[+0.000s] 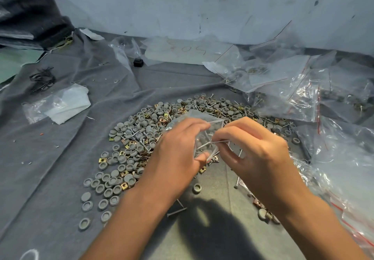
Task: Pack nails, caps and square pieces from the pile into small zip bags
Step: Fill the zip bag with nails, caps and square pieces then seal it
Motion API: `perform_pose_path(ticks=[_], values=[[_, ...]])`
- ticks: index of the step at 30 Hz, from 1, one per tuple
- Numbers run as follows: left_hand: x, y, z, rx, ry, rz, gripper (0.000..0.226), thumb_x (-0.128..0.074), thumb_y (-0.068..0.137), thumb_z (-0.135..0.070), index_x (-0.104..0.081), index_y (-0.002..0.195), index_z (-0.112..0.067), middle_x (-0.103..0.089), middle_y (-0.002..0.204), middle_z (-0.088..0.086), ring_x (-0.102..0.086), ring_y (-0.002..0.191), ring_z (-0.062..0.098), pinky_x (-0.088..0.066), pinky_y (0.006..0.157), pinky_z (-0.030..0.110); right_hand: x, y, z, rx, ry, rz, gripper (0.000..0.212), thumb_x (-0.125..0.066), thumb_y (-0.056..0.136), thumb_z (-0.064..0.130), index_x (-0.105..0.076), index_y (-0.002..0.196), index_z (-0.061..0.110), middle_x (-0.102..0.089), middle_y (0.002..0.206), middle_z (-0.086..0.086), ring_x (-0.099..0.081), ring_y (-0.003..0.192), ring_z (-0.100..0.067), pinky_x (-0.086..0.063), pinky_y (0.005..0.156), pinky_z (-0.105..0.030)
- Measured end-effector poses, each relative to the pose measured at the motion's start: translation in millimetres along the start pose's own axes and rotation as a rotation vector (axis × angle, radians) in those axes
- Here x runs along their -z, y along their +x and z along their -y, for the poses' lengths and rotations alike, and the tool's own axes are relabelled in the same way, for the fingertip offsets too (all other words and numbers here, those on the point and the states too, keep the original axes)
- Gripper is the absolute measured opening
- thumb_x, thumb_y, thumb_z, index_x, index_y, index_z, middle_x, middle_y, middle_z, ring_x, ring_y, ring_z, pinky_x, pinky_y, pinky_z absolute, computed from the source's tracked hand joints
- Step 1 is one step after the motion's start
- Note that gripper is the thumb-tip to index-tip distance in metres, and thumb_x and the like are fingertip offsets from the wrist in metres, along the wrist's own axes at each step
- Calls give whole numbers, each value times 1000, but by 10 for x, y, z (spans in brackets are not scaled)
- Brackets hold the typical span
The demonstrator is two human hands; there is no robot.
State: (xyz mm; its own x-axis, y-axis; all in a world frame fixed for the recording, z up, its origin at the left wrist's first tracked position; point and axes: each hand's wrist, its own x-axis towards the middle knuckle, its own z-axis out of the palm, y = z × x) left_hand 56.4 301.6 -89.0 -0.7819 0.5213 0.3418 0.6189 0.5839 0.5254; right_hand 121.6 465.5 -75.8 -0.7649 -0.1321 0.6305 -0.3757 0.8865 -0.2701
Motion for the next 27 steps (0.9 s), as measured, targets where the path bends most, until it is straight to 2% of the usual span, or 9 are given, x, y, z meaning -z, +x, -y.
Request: perform_pose_path(ticks=[3, 6, 8, 11, 12, 16, 20, 23, 27], values=[[-6, -1, 5, -7, -4, 12, 66, -86, 75, -19, -59, 135, -23, -56, 131, -18, -47, 97, -8, -41, 106, 17, -50, 1, -32, -70, -52, 94, 11, -75, 86, 9, -73, 95, 14, -65, 94, 3, -64, 79, -18, -57, 66, -37], [-19, 8, 10, -20, -26, 25, 62, -86, 75, -15, -63, 132, -20, -58, 129, -14, -54, 105, -3, -44, 106, 24, -121, -3, -50, -129, -73, 115, 13, -78, 84, 8, -74, 95, 14, -66, 91, 0, -65, 79, -22, -56, 67, -43], [-30, 11, 5, -25, -28, 23, 61, -85, 76, -16, -62, 132, -21, -58, 129, -15, -54, 115, -2, -43, 108, 25, -150, -6, -49, -146, -36, 111, 21, -82, 81, 10, -74, 100, 15, -68, 95, 1, -66, 80, -17, -58, 71, -38], [-40, 11, 8, -25, -30, 9, 61, -83, 78, -20, -59, 134, -24, -56, 130, -18, -51, 115, -4, -41, 108, 21, -138, -12, -69, -160, 59, 53, 31, -82, 79, 10, -74, 109, 16, -69, 104, 6, -65, 85, -4, -55, 77, -19], [-37, 10, 10, -27, -38, 1, 59, -81, 80, -20, -59, 134, -24, -56, 130, -18, -51, 116, -4, -42, 108, 21, -126, -10, -84, -151, 59, 34, 29, -80, 81, 10, -74, 110, 16, -68, 106, 6, -65, 90, -5, -53, 81, -18], [-5, 18, 8, -66, -80, -8, 51, -75, 84, -28, -62, 133, -22, -58, 129, -17, -52, 118, -5, -42, 107, 21, -85, -15, -186, -115, -26, -13, 24, -68, 90, 5, -75, 108, 19, -61, 112, 2, -55, 105, -15, -46, 90, -23], [18, 14, 19, -101, -40, 47, 72, -84, 72, -42, -59, 136, -23, -56, 133, -18, -49, 123, -5, -42, 110, 30, -29, -35, -243, -57, -182, 36, 33, -63, 87, 2, -73, 109, 23, -54, 128, -3, -47, 117, -22, -47, 93, -30], [25, 9, 22, -108, -49, 54, 73, -88, 70, -34, -59, 136, -22, -56, 134, -17, -49, 123, -4, -42, 109, 28, -21, -32, -279, -50, -221, 35, 37, -71, 83, -2, -73, 110, 23, -57, 128, -3, -48, 116, -24, -52, 90, -37], [15, 3, 26, -119, -77, 40, 68, -84, 74, -21, -59, 137, -21, -56, 133, -17, -51, 123, -3, -43, 107, 24, -26, -36, -298, -51, -235, 54, 33, -74, 83, 0, -73, 108, 22, -61, 125, -2, -50, 114, -22, -50, 91, -35]])
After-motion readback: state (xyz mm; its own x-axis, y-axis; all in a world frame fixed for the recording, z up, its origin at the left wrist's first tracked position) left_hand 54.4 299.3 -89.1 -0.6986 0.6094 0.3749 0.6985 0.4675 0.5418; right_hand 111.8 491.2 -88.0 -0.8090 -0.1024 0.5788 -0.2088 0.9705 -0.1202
